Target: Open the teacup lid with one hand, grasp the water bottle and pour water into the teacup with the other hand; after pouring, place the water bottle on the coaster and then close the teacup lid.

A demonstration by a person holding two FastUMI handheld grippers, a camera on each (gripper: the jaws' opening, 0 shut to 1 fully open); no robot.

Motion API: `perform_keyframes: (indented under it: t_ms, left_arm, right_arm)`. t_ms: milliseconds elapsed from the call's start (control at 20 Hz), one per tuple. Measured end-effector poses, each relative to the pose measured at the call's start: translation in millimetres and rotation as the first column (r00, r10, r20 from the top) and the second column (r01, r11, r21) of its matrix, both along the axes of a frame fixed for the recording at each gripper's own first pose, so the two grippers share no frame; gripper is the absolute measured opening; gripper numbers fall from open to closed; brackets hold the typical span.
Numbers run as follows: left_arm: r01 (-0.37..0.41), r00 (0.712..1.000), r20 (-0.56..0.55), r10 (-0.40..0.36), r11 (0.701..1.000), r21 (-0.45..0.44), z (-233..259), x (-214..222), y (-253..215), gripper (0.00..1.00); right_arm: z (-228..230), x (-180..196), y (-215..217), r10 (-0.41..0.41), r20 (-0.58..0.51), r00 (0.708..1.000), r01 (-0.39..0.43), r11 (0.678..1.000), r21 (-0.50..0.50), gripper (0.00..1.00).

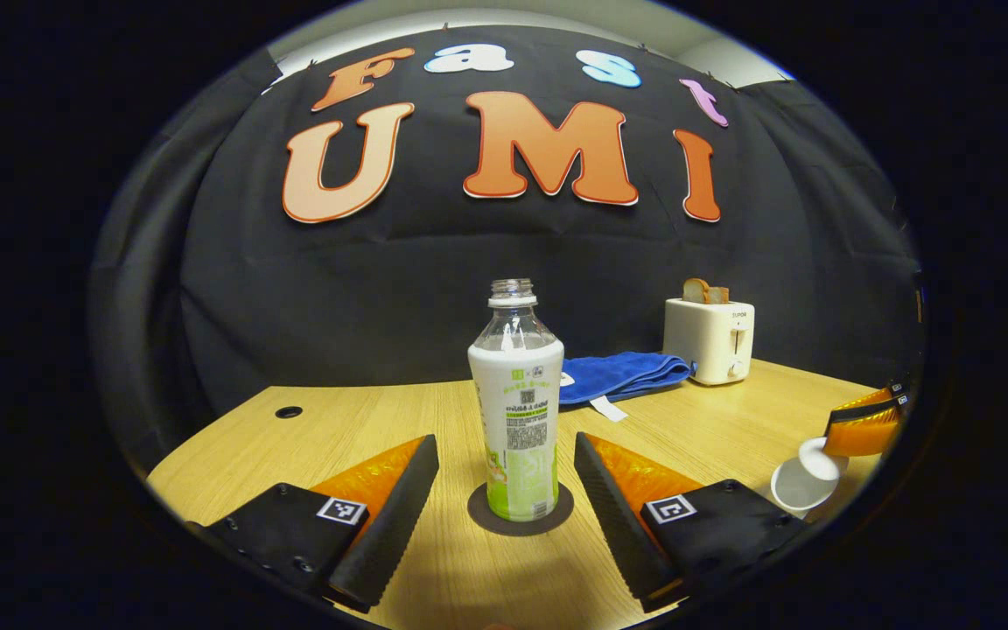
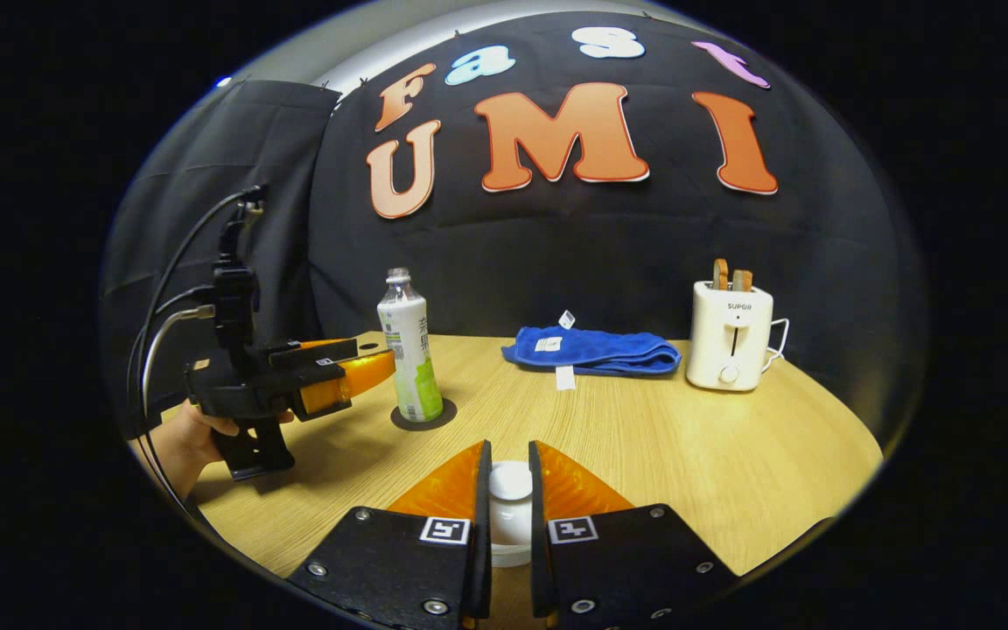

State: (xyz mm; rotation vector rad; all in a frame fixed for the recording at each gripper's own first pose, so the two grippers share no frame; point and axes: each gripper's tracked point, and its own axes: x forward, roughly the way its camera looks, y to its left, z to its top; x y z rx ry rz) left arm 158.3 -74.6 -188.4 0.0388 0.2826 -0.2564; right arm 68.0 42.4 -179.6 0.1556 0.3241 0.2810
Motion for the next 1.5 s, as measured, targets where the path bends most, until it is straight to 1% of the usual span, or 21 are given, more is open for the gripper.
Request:
perform_keyframes:
  t_ms: [200, 250, 300, 400, 600, 700, 850, 950, 1000, 1050, 1100, 1150, 1250, 1300, 1350, 1500]
  left_arm:
    - [-0.001, 1.0, 0.027, 0.002, 1.0, -0.011, 13.5, -16.7, 2.9, 1.0]
    - [-0.009, 0.999, 0.032, 0.009, 1.0, -0.014, 17.7, -19.4, 4.5, 0.98]
    - [-0.02, 0.999, 0.03, 0.021, 1.0, -0.018, 17.7, -22.9, 7.4, 1.0]
    - [-0.019, 1.0, 0.024, 0.02, 0.999, -0.035, 19.4, -31.3, 4.8, 1.0]
    - [-0.026, 0.999, 0.04, 0.028, 0.999, -0.043, 31.0, -41.8, 8.0, 1.0]
    - [-0.032, 0.998, 0.053, 0.035, 0.998, -0.054, 40.4, -46.5, 9.9, 1.0]
    - [-0.045, 0.996, 0.077, 0.049, 0.997, -0.055, 57.2, -55.4, 16.8, 1.0]
    - [-0.056, 0.993, 0.096, 0.062, 0.997, -0.062, 72.0, -61.5, 21.7, 1.0]
    - [-0.062, 0.992, 0.105, 0.069, 0.996, -0.071, 79.7, -65.8, 24.6, 1.0]
    - [-0.072, 0.99, 0.112, 0.081, 0.994, -0.08, 88.3, -68.7, 28.3, 1.0]
    - [-0.09, 0.988, 0.116, 0.099, 0.993, -0.08, 94.6, -71.7, 35.6, 0.98]
    - [-0.107, 0.986, 0.123, 0.117, 0.991, -0.079, 102.6, -75.5, 43.6, 1.0]
    - [-0.14, 0.979, 0.139, 0.151, 0.987, -0.084, 117.6, -82.5, 56.5, 0.98]
    - [-0.154, 0.975, 0.147, 0.166, 0.984, -0.089, 124.9, -87.7, 63.2, 1.0]
    - [-0.165, 0.972, 0.155, 0.178, 0.982, -0.093, 133.2, -91.3, 69.1, 0.98]
    - [-0.176, 0.967, 0.171, 0.189, 0.98, -0.09, 152.6, -103.0, 82.1, 0.98]
  right_arm:
    - [-8.5, -0.3, 8.3, 0.009, -0.005, 1.0, -0.01, 1.0, -0.023, 0.18]
    - [-10.2, 0.1, 7.7, 0.002, 0.0, 1.0, -0.002, 1.0, -0.024, 0.19]
    - [-11.4, 0.9, 5.8, -0.005, 0.002, 1.0, 0.005, 1.0, -0.017, 0.18]
    - [-12.7, 1.4, 9.9, -0.002, 0.001, 1.0, 0.002, 1.0, 0.01, 0.18]
    - [-13.6, -1.5, 5.9, -0.015, -0.023, 1.0, 0.015, 1.0, 0.012, 0.26]
    - [-8.5, -1.1, 6.6, -0.027, -0.013, 1.0, 0.027, 0.999, 0.025, 0.36]
    - [11.5, -5.7, 4.6, -0.039, 0.028, 0.999, 0.038, 0.998, 0.049, 0.59]
    - [26.3, -8.8, -2.0, -0.061, 0.06, 0.996, 0.058, 0.997, 0.041, 0.66]
    - [34.9, -11.2, -5.9, -0.072, 0.077, 0.994, 0.07, 0.997, 0.035, 0.73]
    - [43.9, -13.8, -8.8, -0.083, 0.094, 0.992, 0.08, 0.996, 0.032, 0.77]
    - [53.2, -16.8, -13.5, -0.097, 0.112, 0.989, 0.095, 0.995, 0.03, 0.79]
    - [63.0, -19.9, -19.6, -0.115, 0.13, 0.985, 0.113, 0.993, 0.023, 0.81]
    - [82.0, -25.8, -29.4, -0.144, 0.164, 0.976, 0.144, 0.989, 0.011, 0.83]
    - [91.3, -28.7, -32.5, -0.152, 0.18, 0.972, 0.153, 0.988, 0.009, 0.84]
    - [101.3, -30.8, -35.3, -0.161, 0.195, 0.967, 0.162, 0.987, 0.01, 0.85]
    - [132.8, -39.9, -42.1, -0.192, 0.243, 0.951, 0.194, 0.981, 0.017, 0.87]
